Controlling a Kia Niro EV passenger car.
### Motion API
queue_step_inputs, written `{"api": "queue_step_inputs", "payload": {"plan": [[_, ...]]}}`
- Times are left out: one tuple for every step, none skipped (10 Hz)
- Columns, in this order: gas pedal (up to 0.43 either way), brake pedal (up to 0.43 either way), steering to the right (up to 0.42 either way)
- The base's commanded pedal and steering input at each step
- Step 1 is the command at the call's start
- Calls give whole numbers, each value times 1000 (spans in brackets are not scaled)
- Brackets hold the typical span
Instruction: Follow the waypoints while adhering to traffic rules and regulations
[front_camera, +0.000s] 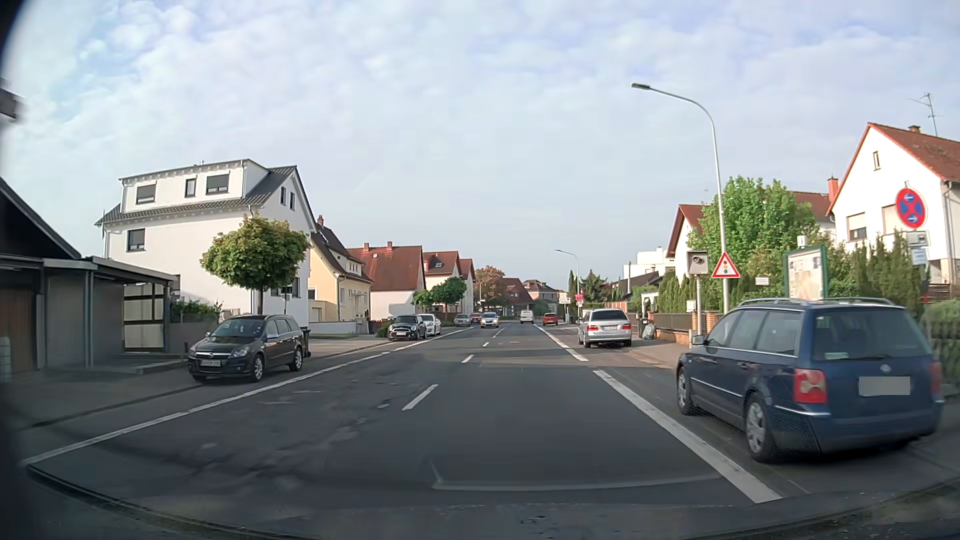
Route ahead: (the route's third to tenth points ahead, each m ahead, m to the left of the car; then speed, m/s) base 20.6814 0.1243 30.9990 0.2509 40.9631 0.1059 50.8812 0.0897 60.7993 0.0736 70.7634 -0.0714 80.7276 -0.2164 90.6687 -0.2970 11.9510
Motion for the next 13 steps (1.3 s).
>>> {"api": "queue_step_inputs", "payload": {"plan": [[87, 0, -4], [87, 0, -3], [87, 0, -3], [87, 0, -3], [87, 0, -3], [87, 0, -3], [87, 0, -2], [87, 0, -2], [87, 0, -2], [87, 0, -1], [87, 0, -1], [87, 0, -2], [87, 0, -2]]}}
